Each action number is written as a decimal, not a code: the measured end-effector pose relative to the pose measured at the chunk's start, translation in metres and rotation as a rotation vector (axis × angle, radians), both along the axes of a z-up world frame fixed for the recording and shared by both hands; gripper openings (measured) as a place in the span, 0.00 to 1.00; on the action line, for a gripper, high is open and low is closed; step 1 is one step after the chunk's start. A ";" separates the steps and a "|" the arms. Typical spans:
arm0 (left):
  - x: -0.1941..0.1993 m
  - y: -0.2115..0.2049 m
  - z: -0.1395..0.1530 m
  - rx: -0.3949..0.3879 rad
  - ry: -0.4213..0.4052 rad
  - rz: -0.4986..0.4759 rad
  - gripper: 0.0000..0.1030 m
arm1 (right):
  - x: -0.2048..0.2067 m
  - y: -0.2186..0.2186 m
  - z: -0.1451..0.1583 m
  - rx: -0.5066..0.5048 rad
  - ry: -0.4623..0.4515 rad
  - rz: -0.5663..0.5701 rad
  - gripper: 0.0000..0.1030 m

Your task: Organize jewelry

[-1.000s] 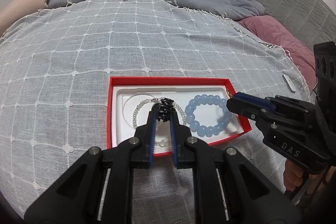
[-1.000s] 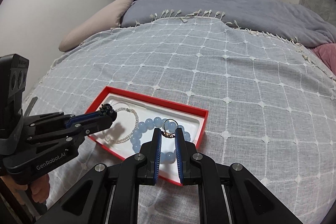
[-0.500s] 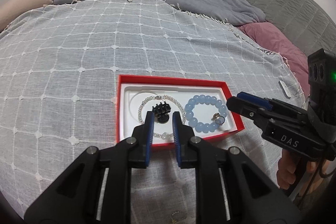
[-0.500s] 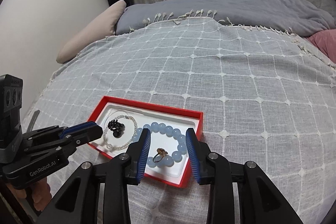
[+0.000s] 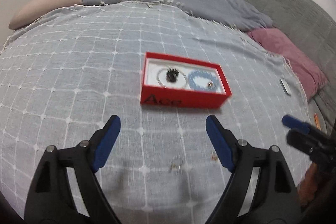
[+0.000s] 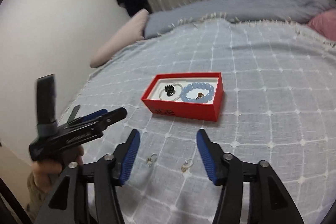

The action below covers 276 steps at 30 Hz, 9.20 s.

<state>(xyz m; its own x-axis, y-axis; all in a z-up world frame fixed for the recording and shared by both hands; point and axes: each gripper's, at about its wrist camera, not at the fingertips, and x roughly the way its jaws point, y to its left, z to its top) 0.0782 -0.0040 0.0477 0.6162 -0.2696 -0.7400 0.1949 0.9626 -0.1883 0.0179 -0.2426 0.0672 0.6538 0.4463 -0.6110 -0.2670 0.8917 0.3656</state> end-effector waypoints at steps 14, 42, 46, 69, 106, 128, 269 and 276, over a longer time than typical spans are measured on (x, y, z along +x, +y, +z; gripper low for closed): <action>-0.010 -0.009 -0.044 0.045 0.122 -0.083 0.76 | 0.005 0.002 -0.065 -0.119 0.193 -0.011 0.75; 0.023 -0.020 -0.087 0.049 0.283 -0.138 0.44 | 0.039 0.017 -0.097 -0.107 0.294 -0.015 0.40; 0.021 -0.024 -0.088 0.070 0.279 -0.155 0.44 | 0.041 0.018 -0.100 -0.111 0.298 -0.019 0.38; 0.010 -0.033 -0.088 0.093 0.299 -0.209 0.28 | 0.041 0.020 -0.100 -0.129 0.300 -0.024 0.37; 0.024 -0.019 -0.083 0.032 0.321 -0.190 0.12 | 0.057 0.043 -0.103 -0.163 0.262 -0.004 0.04; 0.021 -0.031 -0.086 0.075 0.321 -0.245 0.24 | 0.063 0.057 -0.109 -0.295 0.235 0.021 0.03; 0.024 -0.026 -0.076 -0.012 0.255 -0.216 0.00 | 0.036 0.041 -0.090 -0.354 0.156 0.125 0.10; 0.023 -0.021 -0.079 -0.026 0.271 -0.228 0.00 | 0.036 0.026 -0.075 -0.262 0.153 0.103 0.10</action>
